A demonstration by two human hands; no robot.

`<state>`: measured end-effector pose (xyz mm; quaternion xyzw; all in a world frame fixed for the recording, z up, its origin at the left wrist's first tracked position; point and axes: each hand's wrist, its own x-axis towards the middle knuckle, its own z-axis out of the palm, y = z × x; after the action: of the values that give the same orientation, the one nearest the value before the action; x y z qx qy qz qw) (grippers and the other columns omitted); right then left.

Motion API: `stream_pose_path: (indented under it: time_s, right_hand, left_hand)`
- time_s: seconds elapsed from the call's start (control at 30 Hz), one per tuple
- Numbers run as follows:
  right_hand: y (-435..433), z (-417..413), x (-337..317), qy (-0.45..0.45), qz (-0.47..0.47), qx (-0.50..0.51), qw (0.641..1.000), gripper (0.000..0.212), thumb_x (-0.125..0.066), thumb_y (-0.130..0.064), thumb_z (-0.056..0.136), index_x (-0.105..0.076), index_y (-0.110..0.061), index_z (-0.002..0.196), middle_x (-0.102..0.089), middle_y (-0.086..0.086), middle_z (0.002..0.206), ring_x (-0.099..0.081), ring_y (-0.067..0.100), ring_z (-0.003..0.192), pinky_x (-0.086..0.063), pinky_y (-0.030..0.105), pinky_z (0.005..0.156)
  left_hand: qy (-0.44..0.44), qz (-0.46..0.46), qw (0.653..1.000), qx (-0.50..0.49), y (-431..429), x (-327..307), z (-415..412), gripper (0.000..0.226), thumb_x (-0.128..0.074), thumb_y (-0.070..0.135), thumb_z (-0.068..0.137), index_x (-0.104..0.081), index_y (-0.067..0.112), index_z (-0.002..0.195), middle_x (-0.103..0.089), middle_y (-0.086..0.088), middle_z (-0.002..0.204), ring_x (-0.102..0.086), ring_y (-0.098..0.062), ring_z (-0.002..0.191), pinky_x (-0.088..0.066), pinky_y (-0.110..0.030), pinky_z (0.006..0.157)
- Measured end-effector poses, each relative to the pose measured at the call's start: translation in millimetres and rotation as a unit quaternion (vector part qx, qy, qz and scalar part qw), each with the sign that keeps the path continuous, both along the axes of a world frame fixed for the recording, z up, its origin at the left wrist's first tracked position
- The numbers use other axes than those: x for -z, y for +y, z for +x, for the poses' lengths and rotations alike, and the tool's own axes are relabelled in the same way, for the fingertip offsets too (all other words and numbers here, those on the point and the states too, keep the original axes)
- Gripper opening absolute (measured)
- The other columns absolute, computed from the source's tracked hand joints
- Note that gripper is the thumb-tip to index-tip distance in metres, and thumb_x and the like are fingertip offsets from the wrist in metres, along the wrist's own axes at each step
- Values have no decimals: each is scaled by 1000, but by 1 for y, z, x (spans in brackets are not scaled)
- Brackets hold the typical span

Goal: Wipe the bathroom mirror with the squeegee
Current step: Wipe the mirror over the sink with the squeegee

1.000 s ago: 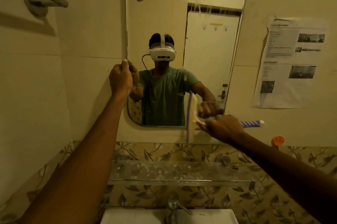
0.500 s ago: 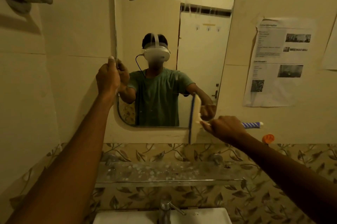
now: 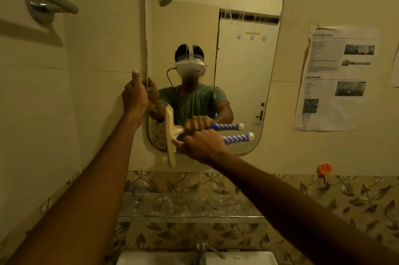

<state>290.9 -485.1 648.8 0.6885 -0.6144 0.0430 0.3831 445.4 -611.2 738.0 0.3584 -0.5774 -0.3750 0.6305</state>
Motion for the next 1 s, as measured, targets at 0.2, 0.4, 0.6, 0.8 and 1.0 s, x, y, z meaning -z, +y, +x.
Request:
stream_pose_path:
  time_s: [0.2, 0.4, 0.6, 0.8, 1.0]
  right_hand:
    - [-21, 13, -6, -30, -36, 30, 998, 65, -22, -60, 98, -64, -10, 107, -59, 18, 116, -56, 33, 105, -42, 39, 73]
    - [47, -100, -18, -126, -20, 71, 989, 57, -15, -65, 93, -41, -25, 124, -49, 6, 127, -56, 20, 93, -46, 28, 62]
    - [78, -115, -30, -87, -30, 126, 988, 76, -3, -68, 90, -63, -22, 78, -53, -5, 60, -50, 9, 49, -45, 25, 47]
    - [-8, -8, -38, -42, -27, 55, 997, 86, 2, -67, 89, -60, -14, 115, -58, 12, 110, -56, 26, 96, -47, 38, 75]
    - [-10, -17, -51, -88, -17, 65, 994, 72, -14, -66, 93, -53, -14, 123, -56, 15, 124, -53, 31, 112, -44, 45, 93]
  left_hand:
    - [0, 9, 1000, 18, 2, -2, 5, 56, -20, 55, 98, -63, 19, 89, -67, -7, 98, -62, -23, 93, -51, -41, 87]
    - [6, 5, 1000, 20, 0, 0, 4, 57, -20, 55, 98, -64, 20, 90, -67, -5, 99, -62, -22, 95, -51, -42, 90]
    - [-12, 4, 1000, 21, -3, -2, 3, 62, -23, 53, 98, -64, 9, 110, -65, -14, 114, -60, -28, 105, -48, -47, 95]
    - [-1, 7, 1000, 19, 0, -3, 5, 60, -22, 53, 98, -65, 13, 101, -67, -12, 109, -62, -28, 101, -50, -48, 93]
    - [4, 17, 999, 29, -1, -3, 7, 65, -21, 56, 97, -65, 9, 111, -66, -12, 112, -61, -28, 103, -48, -49, 95]
